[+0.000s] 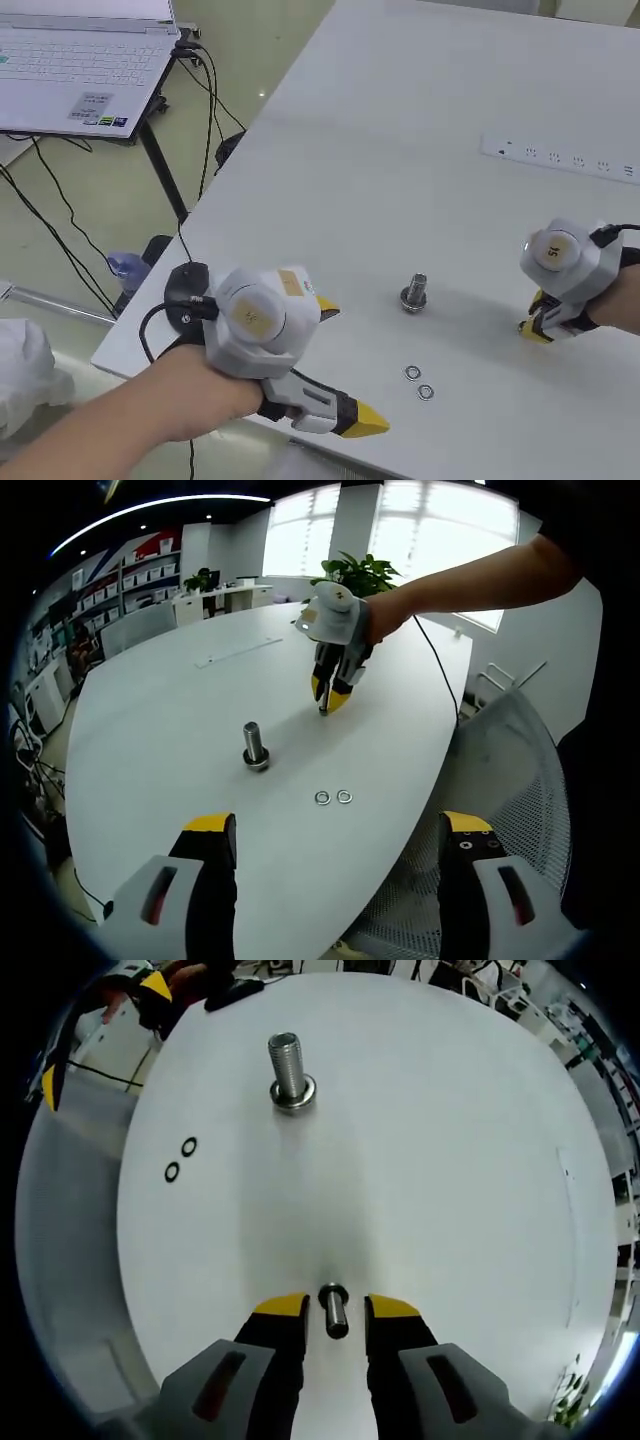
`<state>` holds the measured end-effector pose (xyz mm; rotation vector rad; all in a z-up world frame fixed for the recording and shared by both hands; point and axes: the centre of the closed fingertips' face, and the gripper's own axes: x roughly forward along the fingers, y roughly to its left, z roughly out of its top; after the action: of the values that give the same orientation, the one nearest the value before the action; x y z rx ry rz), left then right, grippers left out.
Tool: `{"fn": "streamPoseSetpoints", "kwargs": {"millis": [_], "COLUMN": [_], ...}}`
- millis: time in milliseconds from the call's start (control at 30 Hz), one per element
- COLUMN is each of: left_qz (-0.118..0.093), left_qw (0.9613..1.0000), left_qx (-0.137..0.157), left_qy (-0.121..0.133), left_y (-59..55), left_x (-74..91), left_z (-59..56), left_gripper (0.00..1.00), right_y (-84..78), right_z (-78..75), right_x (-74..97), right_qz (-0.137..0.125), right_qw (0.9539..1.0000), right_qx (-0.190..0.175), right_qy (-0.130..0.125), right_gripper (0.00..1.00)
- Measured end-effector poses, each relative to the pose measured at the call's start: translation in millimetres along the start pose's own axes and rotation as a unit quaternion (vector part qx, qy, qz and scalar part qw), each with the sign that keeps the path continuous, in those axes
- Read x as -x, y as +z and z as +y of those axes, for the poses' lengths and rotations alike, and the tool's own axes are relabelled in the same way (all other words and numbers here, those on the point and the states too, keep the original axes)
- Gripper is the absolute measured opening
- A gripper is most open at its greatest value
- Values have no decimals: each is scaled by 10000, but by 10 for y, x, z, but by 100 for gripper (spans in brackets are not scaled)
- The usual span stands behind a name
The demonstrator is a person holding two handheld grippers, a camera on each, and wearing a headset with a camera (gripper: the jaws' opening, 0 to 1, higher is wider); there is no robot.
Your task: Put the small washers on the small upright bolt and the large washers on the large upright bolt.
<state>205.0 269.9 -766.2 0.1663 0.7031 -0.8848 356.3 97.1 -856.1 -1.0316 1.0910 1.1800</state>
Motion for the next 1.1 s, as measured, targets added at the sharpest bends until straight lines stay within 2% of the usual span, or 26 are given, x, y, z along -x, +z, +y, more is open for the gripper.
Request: {"fn": "streamPoseSetpoints", "kwargs": {"millis": [167,233,333,500,667,933,1000,1100], "left_qz": [-18,-116,-103,-148,-267,-137,-40,-45], "left_qw": [10000,9999,9999,9999,9996,9998,9999,9998], "left_qx": [-47,9,-4,-15,10,-124,-137,-136], "left_qy": [19,64,65,34,-110,-74,-86,-113], "left_y": [20,52,49,91,171,152,116,108], "left_x": [15,27,28,22,11,-15,-19,-24], "left_z": [-3,7,-1,-14,-65,-32,-27,-43], "left_gripper": [83,84,84,85,88,90,90,90], "right_y": [60,99,119,247,389,620,661,719], "right_z": [-23,-16,22,62,105,237,276,326], "right_x": [101,137,167,247,284,276,273,259], "right_qz": [-110,-193,-175,-326,-425,-560,-586,-614], "right_qw": [9999,9998,9998,9992,9984,9967,9961,9951], "right_qx": [-20,-40,50,172,364,550,616,728], "right_qy": [38,75,113,147,126,229,252,282], "right_gripper": [25,26,27,30,29,30,29,29]}}
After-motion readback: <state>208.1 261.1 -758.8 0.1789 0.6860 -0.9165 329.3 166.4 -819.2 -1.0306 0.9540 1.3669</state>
